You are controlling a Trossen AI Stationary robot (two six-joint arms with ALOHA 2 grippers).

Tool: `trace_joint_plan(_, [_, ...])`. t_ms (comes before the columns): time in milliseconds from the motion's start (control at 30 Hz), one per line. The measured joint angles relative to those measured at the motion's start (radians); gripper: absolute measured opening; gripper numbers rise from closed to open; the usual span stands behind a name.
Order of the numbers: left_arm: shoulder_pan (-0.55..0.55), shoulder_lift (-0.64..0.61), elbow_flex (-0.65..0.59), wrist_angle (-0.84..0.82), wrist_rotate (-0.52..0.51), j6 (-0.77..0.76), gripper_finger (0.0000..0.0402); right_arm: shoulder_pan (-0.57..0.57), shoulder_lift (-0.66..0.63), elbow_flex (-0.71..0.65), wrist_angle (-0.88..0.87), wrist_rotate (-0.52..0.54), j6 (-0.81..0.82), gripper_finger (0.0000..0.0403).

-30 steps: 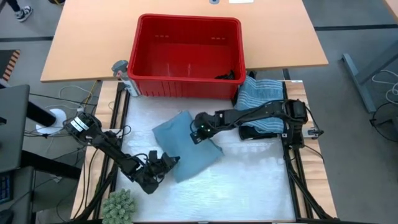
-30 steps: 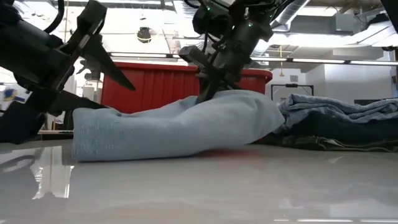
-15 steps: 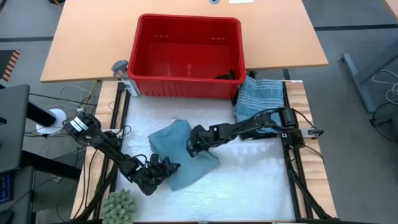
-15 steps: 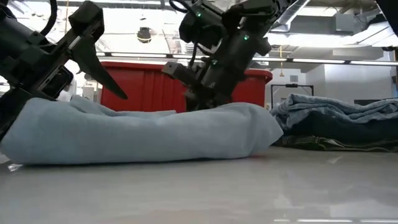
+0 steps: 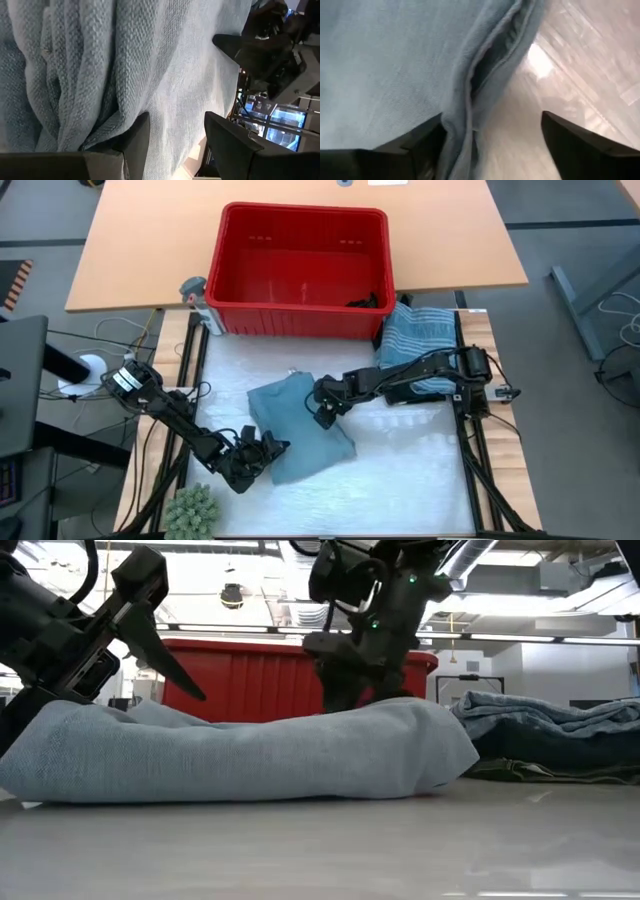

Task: Fold Laundry from Bin
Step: Stack the folded light blue pants on top of the folded light blue shirt

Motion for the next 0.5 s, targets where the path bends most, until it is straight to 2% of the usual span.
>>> trace_joint_plan(67, [0.000, 0.000, 0.000, -0.016, 0.004, -0.015, 0.0183, -0.008, 0.000, 0.000, -0.007, 0.000, 0.003, 0.0353])
trace_joint_plan(167, [0.000, 0.000, 0.000, -0.027, 0.019, -0.033, 0.0183, -0.006, 0.002, 0.000, 0.010, 0.003, 0.011, 0.0374])
trace_joint_plan(433, [0.003, 0.000, 0.000, -0.027, 0.023, -0.049, 0.0183, 0.004, 0.056, 0.002, 0.093, -0.015, 0.042, 0.0376])
trace_joint_plan(500, [0.007, 0.000, 0.000, -0.028, 0.027, -0.050, 0.0183, 0.004, 0.086, 0.002, 0.111, -0.047, 0.041, 0.0375])
